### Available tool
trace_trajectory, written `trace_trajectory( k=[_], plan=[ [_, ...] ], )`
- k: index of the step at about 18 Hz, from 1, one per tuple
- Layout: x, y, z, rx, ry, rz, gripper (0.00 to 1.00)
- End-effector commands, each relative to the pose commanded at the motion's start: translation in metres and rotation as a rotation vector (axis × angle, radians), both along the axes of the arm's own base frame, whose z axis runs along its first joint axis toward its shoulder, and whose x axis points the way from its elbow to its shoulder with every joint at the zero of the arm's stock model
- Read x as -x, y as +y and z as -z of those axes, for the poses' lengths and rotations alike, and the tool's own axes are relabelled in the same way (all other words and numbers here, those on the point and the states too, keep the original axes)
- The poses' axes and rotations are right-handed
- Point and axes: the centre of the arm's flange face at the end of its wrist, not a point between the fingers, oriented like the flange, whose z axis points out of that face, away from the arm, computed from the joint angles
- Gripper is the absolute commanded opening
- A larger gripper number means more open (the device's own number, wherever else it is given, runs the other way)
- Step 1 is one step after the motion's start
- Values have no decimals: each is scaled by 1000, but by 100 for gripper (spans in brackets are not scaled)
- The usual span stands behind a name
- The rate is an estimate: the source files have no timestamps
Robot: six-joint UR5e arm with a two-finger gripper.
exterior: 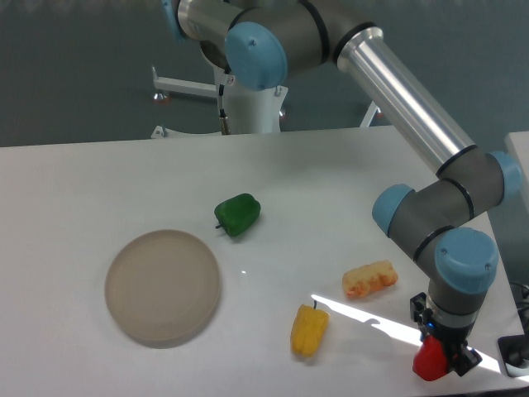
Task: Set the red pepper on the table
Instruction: 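Hold the red pepper in the gripper near the table edge, then carry the red pepper up and across toward the green pepper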
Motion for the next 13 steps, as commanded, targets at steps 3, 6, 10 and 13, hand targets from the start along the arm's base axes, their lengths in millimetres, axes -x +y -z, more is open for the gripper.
trace_trajectory(
  k=[3,6,10,13],
  plan=[
    [0,0,-3,-2,2,-2,58],
    [-6,2,-6,-5,-2,-7,58],
    [-14,0,-18,-4,-8,-4,58],
    [-27,-7,-30,11,-33,-22,58]
  ],
)
